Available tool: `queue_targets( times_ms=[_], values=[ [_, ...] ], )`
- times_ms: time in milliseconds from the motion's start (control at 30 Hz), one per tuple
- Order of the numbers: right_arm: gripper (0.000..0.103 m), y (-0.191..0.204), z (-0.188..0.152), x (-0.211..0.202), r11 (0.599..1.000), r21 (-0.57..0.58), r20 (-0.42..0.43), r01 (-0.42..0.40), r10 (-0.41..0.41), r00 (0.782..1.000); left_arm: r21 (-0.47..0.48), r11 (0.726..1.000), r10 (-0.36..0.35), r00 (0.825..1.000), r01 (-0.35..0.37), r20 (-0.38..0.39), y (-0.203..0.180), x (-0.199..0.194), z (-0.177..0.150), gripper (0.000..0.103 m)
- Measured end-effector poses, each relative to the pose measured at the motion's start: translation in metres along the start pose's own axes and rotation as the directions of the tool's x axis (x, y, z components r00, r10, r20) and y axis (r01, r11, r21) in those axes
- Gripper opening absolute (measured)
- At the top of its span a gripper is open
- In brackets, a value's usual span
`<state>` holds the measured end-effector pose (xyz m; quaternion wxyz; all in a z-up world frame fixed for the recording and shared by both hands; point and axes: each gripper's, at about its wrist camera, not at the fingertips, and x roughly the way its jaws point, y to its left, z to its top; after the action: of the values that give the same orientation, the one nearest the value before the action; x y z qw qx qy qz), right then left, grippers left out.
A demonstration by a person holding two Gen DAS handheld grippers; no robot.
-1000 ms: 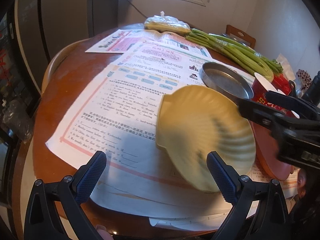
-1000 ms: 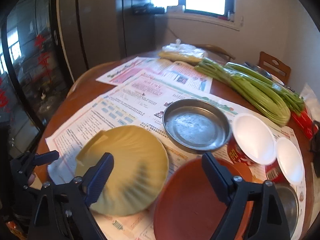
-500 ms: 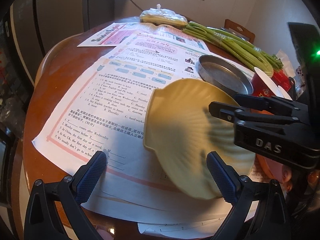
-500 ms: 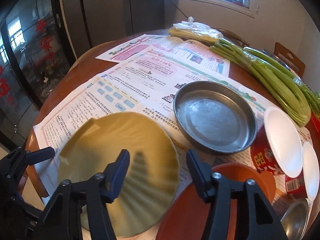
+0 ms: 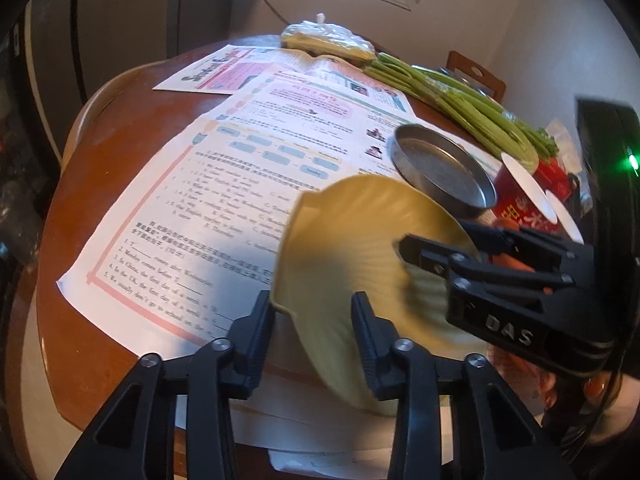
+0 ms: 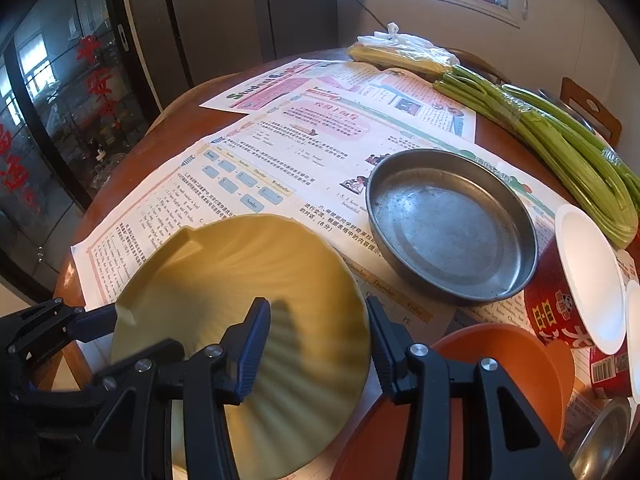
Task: Organize plates and bowls
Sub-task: 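Lift the yellow shell plate with the left gripper and set it down beside the newspaper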
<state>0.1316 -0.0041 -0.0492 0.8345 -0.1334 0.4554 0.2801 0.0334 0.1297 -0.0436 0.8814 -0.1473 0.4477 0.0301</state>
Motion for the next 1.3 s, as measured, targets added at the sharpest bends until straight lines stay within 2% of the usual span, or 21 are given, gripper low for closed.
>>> queue_targets(
  times_ms=[233, 433, 767, 1067, 1300],
  values=[
    [0.048, 0.012, 0.000, -0.015, 0.998, 0.024, 0.035, -0.058, 0.058, 0.998, -0.046, 0.999, 0.022, 0.999, -0.021, 0.027, 0.019, -0.002, 0.016, 0.039],
    [0.048, 0.022, 0.016, -0.023, 0.995, 0.041, 0.070, -0.090, 0.087, 0.994, -0.068, 0.997, 0.038, 0.997, -0.034, 0.060, 0.033, -0.003, 0.042, 0.039],
    [0.048, 0.019, 0.028, -0.005, 0.989, 0.106, 0.057, -0.106, 0.101, 0.993, -0.008, 0.997, 0.071, 0.993, -0.070, 0.094, 0.031, 0.010, 0.084, 0.039],
    [0.049, 0.013, 0.031, 0.008, 0.989, 0.125, 0.045, -0.073, 0.068, 0.997, 0.029, 0.997, 0.070, 0.996, -0.072, 0.061, 0.026, 0.036, 0.102, 0.039],
    [0.049, 0.011, 0.030, 0.016, 0.987, 0.130, 0.023, -0.095, 0.093, 0.995, 0.024, 0.996, 0.091, 0.995, -0.091, 0.034, 0.029, 0.051, 0.101, 0.042]
  ],
)
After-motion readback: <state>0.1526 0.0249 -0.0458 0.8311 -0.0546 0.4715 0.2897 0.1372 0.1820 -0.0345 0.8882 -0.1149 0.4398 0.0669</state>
